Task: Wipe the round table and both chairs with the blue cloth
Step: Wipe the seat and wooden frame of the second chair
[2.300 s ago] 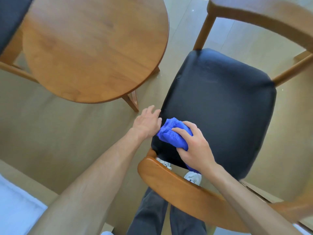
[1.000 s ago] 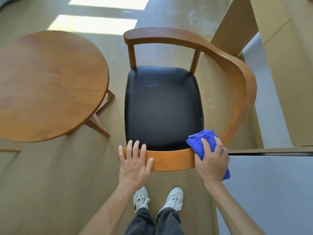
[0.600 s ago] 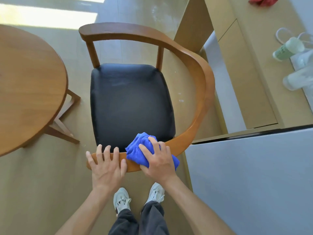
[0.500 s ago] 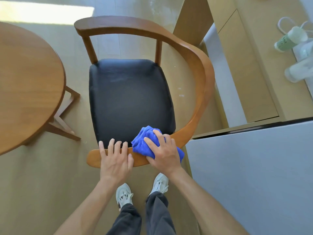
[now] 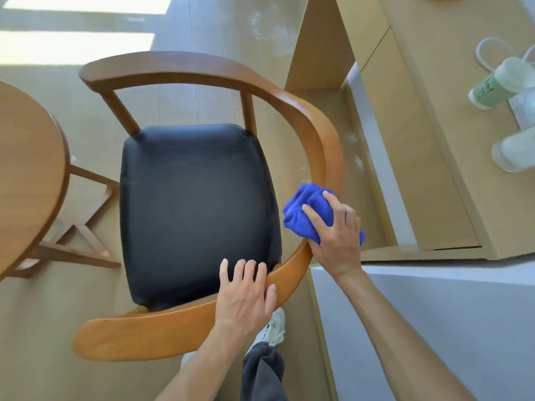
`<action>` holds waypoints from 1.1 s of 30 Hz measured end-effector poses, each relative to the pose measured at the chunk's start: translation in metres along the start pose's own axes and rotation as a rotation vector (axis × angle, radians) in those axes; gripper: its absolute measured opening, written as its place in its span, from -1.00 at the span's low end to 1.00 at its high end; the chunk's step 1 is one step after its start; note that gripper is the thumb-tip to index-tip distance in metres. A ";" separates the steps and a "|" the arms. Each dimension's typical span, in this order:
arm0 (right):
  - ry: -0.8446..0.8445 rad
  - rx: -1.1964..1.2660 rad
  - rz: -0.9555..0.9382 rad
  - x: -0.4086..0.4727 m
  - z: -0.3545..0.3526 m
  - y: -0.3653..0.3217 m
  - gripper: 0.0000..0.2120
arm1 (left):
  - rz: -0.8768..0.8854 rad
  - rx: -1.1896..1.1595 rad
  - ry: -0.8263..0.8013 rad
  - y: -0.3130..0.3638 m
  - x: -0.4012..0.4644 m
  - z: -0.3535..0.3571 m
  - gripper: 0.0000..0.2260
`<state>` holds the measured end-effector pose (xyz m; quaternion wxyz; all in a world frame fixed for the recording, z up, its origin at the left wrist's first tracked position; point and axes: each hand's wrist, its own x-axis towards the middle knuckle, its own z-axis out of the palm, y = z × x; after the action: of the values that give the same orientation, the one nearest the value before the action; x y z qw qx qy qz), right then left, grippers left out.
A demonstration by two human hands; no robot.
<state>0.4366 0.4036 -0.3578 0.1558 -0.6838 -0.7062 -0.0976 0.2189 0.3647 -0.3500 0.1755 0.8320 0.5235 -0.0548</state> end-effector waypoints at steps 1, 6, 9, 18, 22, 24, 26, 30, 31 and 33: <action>0.019 0.015 0.035 0.008 0.002 0.004 -0.54 | 0.015 -0.003 0.009 0.009 0.010 0.001 -0.58; 0.059 0.099 0.204 0.064 -0.004 0.025 -0.59 | 0.011 -0.036 -0.014 0.040 0.039 0.002 -0.58; 0.031 0.124 0.279 0.109 -0.007 0.034 -0.59 | 0.014 -0.062 -0.004 0.040 0.037 0.005 -0.61; -0.290 0.155 0.406 0.219 0.005 0.052 -0.59 | 0.032 -0.092 0.021 0.041 0.038 0.004 -0.64; -0.230 0.088 0.410 0.196 0.000 0.044 -0.56 | 0.036 -0.092 0.019 0.041 0.039 0.003 -0.64; -0.137 0.130 0.462 0.167 -0.006 0.038 -0.56 | 0.041 -0.094 0.023 0.041 0.038 0.003 -0.63; -0.037 0.163 0.505 0.131 -0.012 0.029 -0.55 | 0.047 -0.089 0.027 0.041 0.038 0.003 -0.63; 0.021 0.183 0.584 0.055 -0.014 -0.006 -0.49 | 0.071 -0.079 0.020 0.040 0.037 0.004 -0.64; 0.019 0.192 0.584 0.041 -0.013 -0.013 -0.47 | 0.080 -0.074 0.033 0.039 0.037 0.005 -0.65; 0.010 0.195 0.558 0.028 -0.011 -0.017 -0.43 | 0.093 -0.083 0.034 0.038 0.037 0.006 -0.66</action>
<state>0.4201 0.4249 -0.3366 0.2449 -0.8330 -0.4960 0.0141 0.2699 0.3789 -0.3562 0.2034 0.8481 0.4891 -0.0109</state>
